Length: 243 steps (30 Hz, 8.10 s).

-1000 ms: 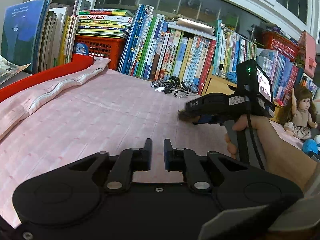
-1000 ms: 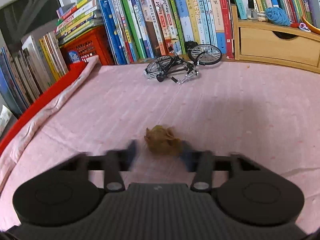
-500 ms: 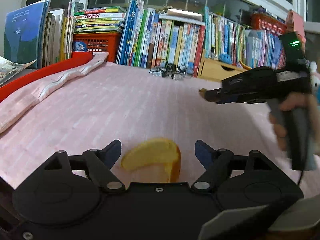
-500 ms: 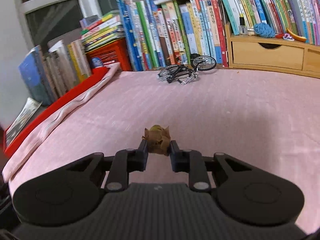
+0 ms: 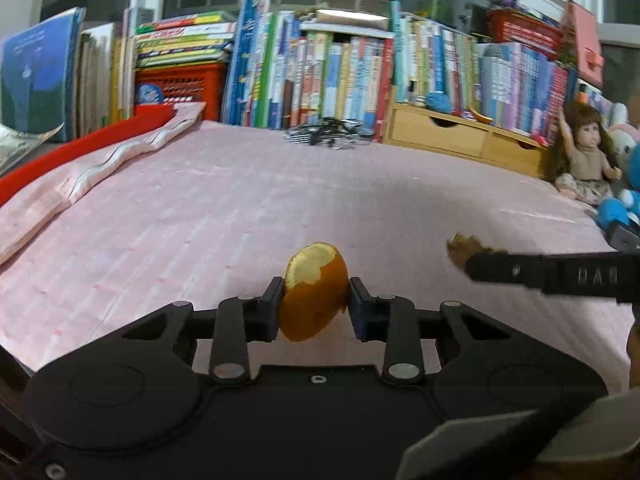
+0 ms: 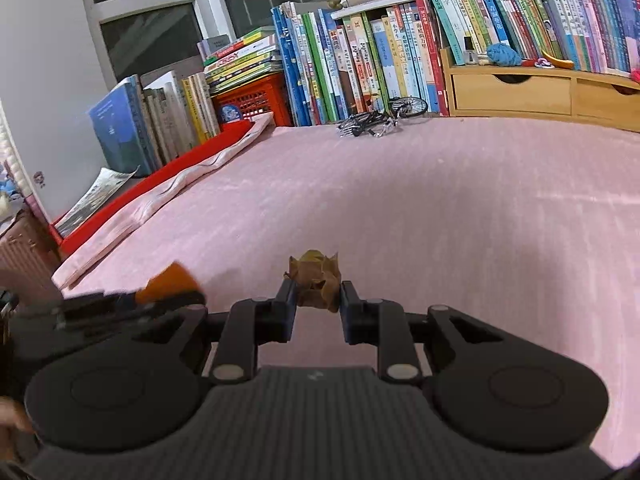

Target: Collect trash

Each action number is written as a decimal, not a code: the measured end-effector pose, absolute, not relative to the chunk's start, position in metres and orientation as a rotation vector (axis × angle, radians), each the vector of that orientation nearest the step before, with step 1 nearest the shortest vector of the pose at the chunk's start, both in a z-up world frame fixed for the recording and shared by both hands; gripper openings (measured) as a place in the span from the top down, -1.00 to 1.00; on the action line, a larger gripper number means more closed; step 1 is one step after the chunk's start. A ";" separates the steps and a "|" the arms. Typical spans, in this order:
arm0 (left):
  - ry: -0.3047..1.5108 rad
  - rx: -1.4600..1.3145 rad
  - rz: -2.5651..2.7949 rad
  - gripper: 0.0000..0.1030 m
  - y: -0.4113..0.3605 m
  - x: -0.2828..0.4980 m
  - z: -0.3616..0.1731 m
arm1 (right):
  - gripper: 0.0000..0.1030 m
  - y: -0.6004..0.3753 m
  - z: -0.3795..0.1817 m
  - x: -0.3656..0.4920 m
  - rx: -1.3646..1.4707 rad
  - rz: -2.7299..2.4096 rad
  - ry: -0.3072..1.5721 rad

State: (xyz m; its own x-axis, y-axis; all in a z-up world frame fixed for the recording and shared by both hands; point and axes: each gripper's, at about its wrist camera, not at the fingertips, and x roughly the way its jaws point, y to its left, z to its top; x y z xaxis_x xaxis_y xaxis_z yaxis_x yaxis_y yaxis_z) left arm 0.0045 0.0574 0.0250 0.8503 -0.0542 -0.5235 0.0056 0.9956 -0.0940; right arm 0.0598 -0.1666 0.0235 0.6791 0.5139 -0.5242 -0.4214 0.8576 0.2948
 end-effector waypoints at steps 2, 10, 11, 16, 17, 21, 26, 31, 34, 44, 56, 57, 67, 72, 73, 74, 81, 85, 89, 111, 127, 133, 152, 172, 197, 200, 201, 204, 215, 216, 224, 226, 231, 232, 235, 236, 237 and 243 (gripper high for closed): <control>0.557 -0.080 -0.048 0.39 0.050 -0.003 0.029 | 0.46 -0.170 0.024 0.045 0.146 0.526 0.628; 0.594 -0.075 -0.110 0.39 0.027 -0.043 0.041 | 0.46 -0.187 0.027 -0.009 0.141 0.498 0.593; 0.600 -0.074 -0.118 0.39 0.025 -0.049 0.042 | 0.46 -0.189 0.026 -0.017 0.142 0.496 0.589; 0.637 -0.054 -0.134 0.39 0.020 -0.077 0.041 | 0.46 -0.197 0.024 -0.048 0.158 0.494 0.584; 0.647 -0.052 -0.140 0.39 0.019 -0.082 0.041 | 0.46 -0.198 0.024 -0.054 0.158 0.493 0.583; 0.677 -0.026 -0.154 0.39 0.018 -0.102 0.036 | 0.46 -0.203 0.018 -0.073 0.175 0.491 0.592; 0.721 0.010 -0.169 0.39 0.017 -0.122 0.025 | 0.46 -0.204 0.006 -0.092 0.178 0.485 0.620; 0.787 0.019 -0.172 0.39 0.021 -0.133 0.008 | 0.46 -0.203 -0.010 -0.108 0.178 0.477 0.660; 0.834 0.017 -0.172 0.39 0.024 -0.135 -0.004 | 0.46 -0.201 -0.021 -0.115 0.181 0.473 0.693; 0.942 0.027 -0.185 0.39 0.026 -0.139 -0.036 | 0.46 -0.190 -0.049 -0.129 0.161 0.462 0.773; 1.046 0.044 -0.195 0.38 0.028 -0.138 -0.067 | 0.43 -0.180 -0.076 -0.132 0.190 0.457 0.884; 1.052 0.045 -0.196 0.38 0.029 -0.138 -0.069 | 0.42 -0.180 -0.077 -0.132 0.187 0.458 0.889; 1.109 0.050 -0.186 0.36 0.030 -0.132 -0.084 | 0.37 -0.175 -0.084 -0.128 0.181 0.448 0.929; 1.124 0.056 -0.181 0.35 0.027 -0.130 -0.086 | 0.37 -0.174 -0.089 -0.128 0.176 0.449 0.945; 1.127 0.058 -0.181 0.35 0.026 -0.132 -0.085 | 0.37 -0.173 -0.090 -0.127 0.176 0.450 0.950; 1.130 0.060 -0.180 0.35 0.025 -0.131 -0.085 | 0.37 -0.172 -0.090 -0.126 0.175 0.453 0.954; 1.151 0.064 -0.180 0.31 0.023 -0.130 -0.089 | 0.35 -0.171 -0.093 -0.124 0.172 0.455 0.965; 1.165 0.062 -0.179 0.30 0.023 -0.128 -0.089 | 0.34 -0.171 -0.093 -0.123 0.171 0.454 0.966; 1.177 0.060 -0.178 0.28 0.023 -0.128 -0.092 | 0.34 -0.171 -0.094 -0.123 0.169 0.454 0.971; 1.196 0.068 -0.152 -0.07 0.020 -0.126 -0.096 | -0.43 -0.168 -0.095 -0.122 0.137 0.443 0.976; 1.214 0.071 -0.126 -0.46 0.024 -0.126 -0.099 | -0.85 -0.170 -0.098 -0.124 0.091 0.414 1.001; 1.232 0.056 -0.121 -0.56 0.027 -0.128 -0.102 | -0.98 -0.170 -0.101 -0.125 0.074 0.416 1.016; 1.271 0.054 -0.105 -0.67 0.028 -0.126 -0.113 | -1.00 -0.168 -0.108 -0.126 0.032 0.430 1.030; 1.284 0.050 -0.093 -0.71 0.029 -0.126 -0.117 | -1.00 -0.166 -0.113 -0.127 0.022 0.445 1.043; 1.288 0.028 -0.106 -0.73 0.027 -0.128 -0.118 | -1.00 -0.165 -0.116 -0.126 0.012 0.442 1.056; 1.288 0.030 -0.105 -0.73 0.026 -0.129 -0.118 | -1.00 -0.166 -0.116 -0.125 0.009 0.442 1.056; 1.288 0.029 -0.106 -0.73 0.026 -0.128 -0.118 | -1.00 -0.166 -0.116 -0.125 0.009 0.441 1.057; 1.288 0.028 -0.105 -0.73 0.025 -0.129 -0.118 | -1.00 -0.166 -0.116 -0.125 0.009 0.441 1.056; 1.290 0.028 -0.105 -0.73 0.024 -0.129 -0.118 | -1.00 -0.166 -0.115 -0.126 0.002 0.441 1.055; 1.290 0.029 -0.105 -0.73 0.024 -0.130 -0.118 | -1.00 -0.166 -0.115 -0.126 0.000 0.441 1.055; 1.287 0.030 -0.107 -0.73 0.024 -0.129 -0.118 | -1.00 -0.165 -0.115 -0.126 -0.008 0.442 1.060; 1.287 0.028 -0.107 -0.73 0.024 -0.129 -0.118 | -1.00 -0.165 -0.115 -0.126 -0.008 0.442 1.060; 1.287 0.029 -0.106 -0.73 0.024 -0.129 -0.118 | -1.00 -0.165 -0.116 -0.126 -0.007 0.441 1.062; 1.287 0.029 -0.106 -0.73 0.024 -0.129 -0.118 | -1.00 -0.165 -0.116 -0.126 -0.008 0.442 1.061; 1.287 0.029 -0.107 -0.73 0.024 -0.129 -0.117 | -1.00 -0.165 -0.116 -0.126 -0.008 0.442 1.062; 1.285 0.031 -0.109 -0.73 0.024 -0.130 -0.117 | -1.00 -0.165 -0.116 -0.126 -0.009 0.442 1.062; 1.285 0.032 -0.110 -0.73 0.024 -0.129 -0.117 | -1.00 -0.165 -0.116 -0.126 -0.009 0.442 1.062; 1.279 0.036 -0.116 -0.73 0.025 -0.130 -0.115 | -1.00 -0.163 -0.116 -0.127 -0.009 0.439 1.060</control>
State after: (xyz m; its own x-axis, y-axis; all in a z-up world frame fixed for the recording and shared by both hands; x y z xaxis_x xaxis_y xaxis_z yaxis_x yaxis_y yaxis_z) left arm -0.1299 0.0253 -0.1154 0.2827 -0.0666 -0.9569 0.1066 0.9936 -0.0377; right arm -0.1268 -0.1635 -0.1165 0.4108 0.3443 -0.8442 -0.3526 0.9139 0.2011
